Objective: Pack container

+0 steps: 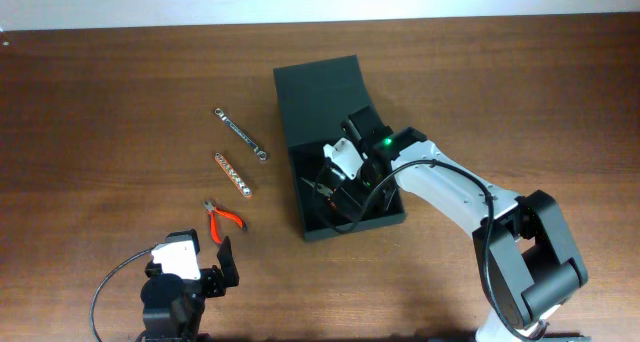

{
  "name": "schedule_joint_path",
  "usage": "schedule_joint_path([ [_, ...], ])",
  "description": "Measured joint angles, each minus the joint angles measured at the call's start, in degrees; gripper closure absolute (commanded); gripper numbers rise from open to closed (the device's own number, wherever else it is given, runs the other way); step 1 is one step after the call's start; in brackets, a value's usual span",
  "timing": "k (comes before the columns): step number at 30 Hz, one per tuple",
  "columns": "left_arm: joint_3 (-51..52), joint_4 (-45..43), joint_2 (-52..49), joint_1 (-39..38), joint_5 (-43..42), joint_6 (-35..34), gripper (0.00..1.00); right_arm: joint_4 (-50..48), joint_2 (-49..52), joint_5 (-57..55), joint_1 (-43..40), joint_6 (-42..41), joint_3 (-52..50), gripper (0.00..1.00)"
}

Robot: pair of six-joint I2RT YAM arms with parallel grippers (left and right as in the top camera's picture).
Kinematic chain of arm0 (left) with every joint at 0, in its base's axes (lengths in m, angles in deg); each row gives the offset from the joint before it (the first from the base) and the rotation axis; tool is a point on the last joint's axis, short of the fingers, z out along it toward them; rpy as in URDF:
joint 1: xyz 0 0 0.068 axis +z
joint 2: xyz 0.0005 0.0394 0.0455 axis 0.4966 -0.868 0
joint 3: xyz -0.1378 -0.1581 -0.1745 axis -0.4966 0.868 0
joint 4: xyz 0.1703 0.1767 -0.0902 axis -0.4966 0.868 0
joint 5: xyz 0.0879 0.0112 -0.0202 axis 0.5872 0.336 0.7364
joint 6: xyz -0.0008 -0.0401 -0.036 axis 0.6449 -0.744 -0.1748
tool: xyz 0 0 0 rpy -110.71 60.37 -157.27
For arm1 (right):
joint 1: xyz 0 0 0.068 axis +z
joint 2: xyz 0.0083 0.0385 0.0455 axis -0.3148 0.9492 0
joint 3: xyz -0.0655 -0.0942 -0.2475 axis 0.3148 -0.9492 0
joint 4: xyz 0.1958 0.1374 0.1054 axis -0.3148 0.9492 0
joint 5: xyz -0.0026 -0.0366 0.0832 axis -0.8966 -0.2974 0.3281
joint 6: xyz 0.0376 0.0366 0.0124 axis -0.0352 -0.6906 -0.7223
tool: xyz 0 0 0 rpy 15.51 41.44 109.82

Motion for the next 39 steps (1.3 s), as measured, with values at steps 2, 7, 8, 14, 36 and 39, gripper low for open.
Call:
schedule_joint_path([
  [2,0.00,0.00,0.00,0.00,0.00,0.00,0.01,0.24,0.00,0.00,0.00,-0.90,0.02,0.01],
  [7,0.00,-0.02,0.00,0.00,0.00,0.00,0.01,3.26,-1.09,1.55,0.00,-2.36,0.52,0.01],
  [8,0.00,0.00,0.00,0.00,0.00,0.00,0.01,4.04,-1.86,2.05,0.00,-2.51,0.94,0.01],
  [14,0.00,0.00,0.00,0.00,0.00,0.00,0.01,6.08,-13.88,4.33,-0.02,-4.13,5.22,0.01],
  [36,0.00,-0.02,0.00,0.00,0.00,0.00,0.01,12.20,-70.53,-11.23,-0.11,-18.23,-11.89,0.01],
  [39,0.00,-0.04,0.00,0.00,0.00,0.00,0.01,11.54,-77.81,-11.85,-0.11,-20.06,-16.57,0.01],
])
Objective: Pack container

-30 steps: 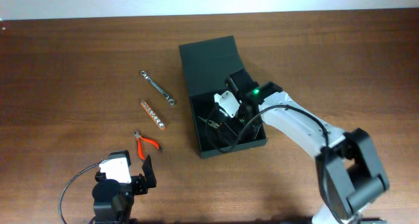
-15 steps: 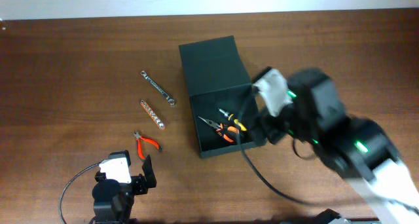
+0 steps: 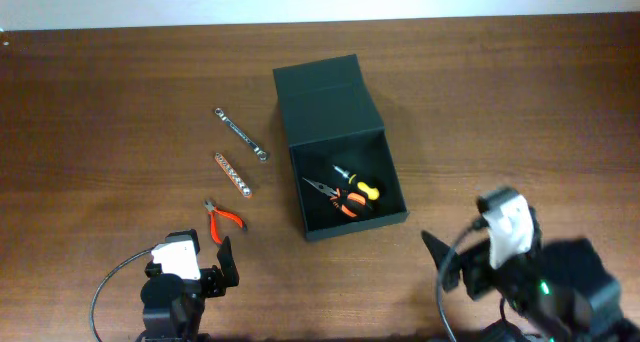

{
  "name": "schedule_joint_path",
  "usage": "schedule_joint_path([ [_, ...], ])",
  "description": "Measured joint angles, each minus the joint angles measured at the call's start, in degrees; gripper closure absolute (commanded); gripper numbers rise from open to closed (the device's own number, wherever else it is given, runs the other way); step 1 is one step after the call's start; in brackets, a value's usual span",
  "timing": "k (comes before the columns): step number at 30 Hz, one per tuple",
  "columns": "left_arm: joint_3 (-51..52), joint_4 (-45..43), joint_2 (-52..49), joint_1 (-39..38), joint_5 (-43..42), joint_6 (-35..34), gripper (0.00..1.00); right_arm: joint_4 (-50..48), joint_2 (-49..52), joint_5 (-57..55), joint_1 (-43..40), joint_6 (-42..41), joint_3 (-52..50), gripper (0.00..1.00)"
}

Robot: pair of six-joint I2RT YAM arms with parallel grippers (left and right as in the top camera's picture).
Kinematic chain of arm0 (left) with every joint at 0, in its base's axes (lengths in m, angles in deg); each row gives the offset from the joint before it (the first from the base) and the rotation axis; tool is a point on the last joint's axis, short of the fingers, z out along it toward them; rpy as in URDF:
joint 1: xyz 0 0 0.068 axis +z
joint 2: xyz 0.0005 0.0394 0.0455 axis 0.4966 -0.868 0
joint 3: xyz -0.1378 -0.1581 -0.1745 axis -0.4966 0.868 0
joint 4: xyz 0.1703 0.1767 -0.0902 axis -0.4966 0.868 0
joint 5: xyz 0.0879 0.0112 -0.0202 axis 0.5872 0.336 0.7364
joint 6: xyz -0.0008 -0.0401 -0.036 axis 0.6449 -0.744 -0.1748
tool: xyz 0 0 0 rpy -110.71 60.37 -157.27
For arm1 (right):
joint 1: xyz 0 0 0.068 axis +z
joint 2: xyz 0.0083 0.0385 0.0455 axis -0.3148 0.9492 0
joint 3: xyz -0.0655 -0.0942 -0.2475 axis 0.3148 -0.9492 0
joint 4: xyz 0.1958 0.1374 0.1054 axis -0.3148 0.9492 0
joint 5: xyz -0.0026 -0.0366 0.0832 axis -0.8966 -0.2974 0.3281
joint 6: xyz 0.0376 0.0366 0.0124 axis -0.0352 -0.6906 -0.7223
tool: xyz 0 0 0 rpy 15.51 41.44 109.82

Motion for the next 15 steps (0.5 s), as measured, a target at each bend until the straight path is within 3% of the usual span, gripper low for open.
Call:
schedule_joint_path([
  [6,0.00,0.02,0.00,0.00,0.00,0.00,0.01,0.24,-9.38,-0.39,0.00,-1.44,-6.14,0.01],
  [15,0.00,0.04,0.00,0.00,0.00,0.00,0.01,0.24,-10.56,-0.55,0.00,-1.79,-8.55,0.01],
])
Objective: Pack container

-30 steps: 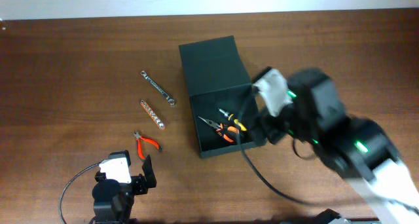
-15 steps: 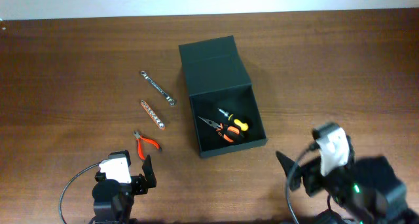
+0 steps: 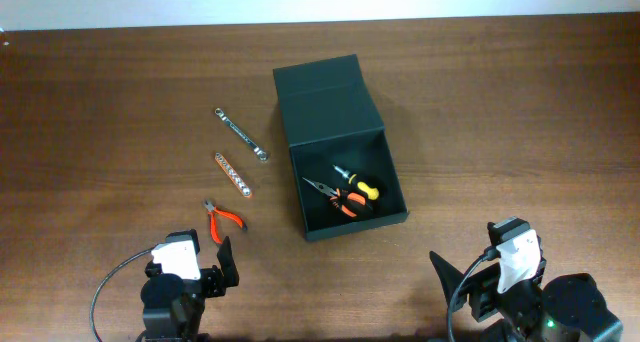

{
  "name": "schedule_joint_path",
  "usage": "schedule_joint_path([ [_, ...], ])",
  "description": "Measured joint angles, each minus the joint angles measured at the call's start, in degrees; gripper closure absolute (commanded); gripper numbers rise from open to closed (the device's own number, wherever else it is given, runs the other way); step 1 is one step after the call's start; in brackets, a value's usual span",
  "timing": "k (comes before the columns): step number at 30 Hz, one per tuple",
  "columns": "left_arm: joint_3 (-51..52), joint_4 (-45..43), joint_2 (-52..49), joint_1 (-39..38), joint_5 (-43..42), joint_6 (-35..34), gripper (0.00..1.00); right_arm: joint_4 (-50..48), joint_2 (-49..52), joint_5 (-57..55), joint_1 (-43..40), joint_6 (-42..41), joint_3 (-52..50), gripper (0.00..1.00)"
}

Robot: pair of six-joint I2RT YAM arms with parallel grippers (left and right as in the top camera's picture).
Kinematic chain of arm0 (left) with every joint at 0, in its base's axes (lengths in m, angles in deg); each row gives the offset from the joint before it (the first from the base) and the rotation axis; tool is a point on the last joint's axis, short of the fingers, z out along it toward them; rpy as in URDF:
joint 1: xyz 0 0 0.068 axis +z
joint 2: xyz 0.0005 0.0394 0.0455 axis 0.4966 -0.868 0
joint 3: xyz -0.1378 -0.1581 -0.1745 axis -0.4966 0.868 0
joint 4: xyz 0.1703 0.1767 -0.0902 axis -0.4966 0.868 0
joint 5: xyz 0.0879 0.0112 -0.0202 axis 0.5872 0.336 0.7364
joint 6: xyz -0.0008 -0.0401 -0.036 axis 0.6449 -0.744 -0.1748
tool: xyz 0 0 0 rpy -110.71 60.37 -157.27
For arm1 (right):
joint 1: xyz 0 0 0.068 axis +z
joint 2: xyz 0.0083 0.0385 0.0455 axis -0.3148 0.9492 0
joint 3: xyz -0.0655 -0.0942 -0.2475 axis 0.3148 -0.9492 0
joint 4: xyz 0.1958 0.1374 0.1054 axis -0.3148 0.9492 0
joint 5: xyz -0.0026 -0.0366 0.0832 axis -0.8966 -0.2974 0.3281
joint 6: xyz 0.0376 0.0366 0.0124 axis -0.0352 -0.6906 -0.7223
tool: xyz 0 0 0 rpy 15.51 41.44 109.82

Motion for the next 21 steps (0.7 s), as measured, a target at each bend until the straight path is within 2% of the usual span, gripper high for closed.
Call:
schedule_joint_path([
  [21,-1.03,0.48,-1.97,0.00,-0.24,0.00,0.01,-0.02,0.00,0.00,0.00,-0.15,0.00,0.01],
])
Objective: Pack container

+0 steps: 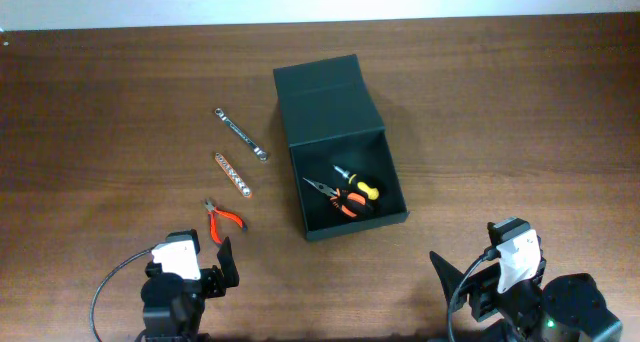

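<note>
The black box (pixel 395 214) stands open at mid-table, its lid (pixel 325 100) folded back. Inside lie orange-handled pliers (pixel 343 199) and a yellow-and-black screwdriver (pixel 358 183). Left of the box a silver wrench (pixel 240 133), a brown bit strip (pixel 232 173) and small red pliers (pixel 224 218) rest on the table. My left gripper (pixel 227 262) sits open at the near left edge, just below the red pliers. At the near right edge my right gripper (pixel 447 277) is open, holds nothing and is well clear of the box.
The wooden table (pixel 520 102) runs to a pale wall strip at the back. Cables loop beside both arm bases at the near edge.
My right gripper was down inside the box, over the tools. Then it was back at the near right of the table, leaving the orange pliers and screwdriver lying in the box. It settled lower at the edge and stayed there. The left arm never moved.
</note>
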{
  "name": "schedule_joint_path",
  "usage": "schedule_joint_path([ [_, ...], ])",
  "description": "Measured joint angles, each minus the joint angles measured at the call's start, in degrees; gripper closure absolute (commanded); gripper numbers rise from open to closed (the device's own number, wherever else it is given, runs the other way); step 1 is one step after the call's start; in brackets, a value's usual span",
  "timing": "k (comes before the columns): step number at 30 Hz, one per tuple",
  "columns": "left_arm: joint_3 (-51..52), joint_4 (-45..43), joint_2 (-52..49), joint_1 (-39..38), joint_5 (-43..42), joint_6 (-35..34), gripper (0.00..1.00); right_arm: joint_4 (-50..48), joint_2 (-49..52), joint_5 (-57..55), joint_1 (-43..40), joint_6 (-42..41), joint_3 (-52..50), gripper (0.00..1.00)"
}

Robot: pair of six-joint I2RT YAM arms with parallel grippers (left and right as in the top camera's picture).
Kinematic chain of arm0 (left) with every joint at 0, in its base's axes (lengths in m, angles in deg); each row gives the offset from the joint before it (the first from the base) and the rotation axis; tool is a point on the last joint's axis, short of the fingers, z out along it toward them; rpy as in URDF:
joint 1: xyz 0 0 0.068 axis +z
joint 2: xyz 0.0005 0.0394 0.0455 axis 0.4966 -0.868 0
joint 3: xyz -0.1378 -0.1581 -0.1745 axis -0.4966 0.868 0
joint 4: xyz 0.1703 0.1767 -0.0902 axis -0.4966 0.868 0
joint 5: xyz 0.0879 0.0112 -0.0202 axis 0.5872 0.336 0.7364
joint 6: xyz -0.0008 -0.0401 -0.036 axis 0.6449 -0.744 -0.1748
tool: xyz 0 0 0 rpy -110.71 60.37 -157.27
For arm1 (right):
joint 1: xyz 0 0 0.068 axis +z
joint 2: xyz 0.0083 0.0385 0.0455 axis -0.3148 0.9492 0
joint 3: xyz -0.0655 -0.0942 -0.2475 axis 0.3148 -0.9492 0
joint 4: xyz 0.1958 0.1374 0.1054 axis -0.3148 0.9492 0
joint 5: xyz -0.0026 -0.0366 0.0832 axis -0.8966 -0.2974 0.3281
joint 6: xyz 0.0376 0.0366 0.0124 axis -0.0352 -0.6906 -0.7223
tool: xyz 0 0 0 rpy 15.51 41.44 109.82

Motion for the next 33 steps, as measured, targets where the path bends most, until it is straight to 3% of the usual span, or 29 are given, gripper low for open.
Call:
schedule_joint_path([
  [4,-5.84,0.63,-5.53,0.00,-1.42,-0.02,0.01,0.04,0.00,0.00,0.00,-0.02,0.00,0.01],
  [14,-32.89,-0.24,-26.80,0.00,-8.07,-1.09,0.01,0.02,0.00,-0.22,0.00,-0.04,-0.15,0.01],
  [23,-49.37,-0.28,-50.84,0.00,-9.07,-7.52,0.01,0.04,0.00,-0.22,0.00,-0.02,-0.22,0.01],
  [33,-66.16,2.25,-76.63,0.00,-8.98,-19.65,0.01,0.04,0.00,-0.22,0.00,-0.02,-0.26,0.01],
])
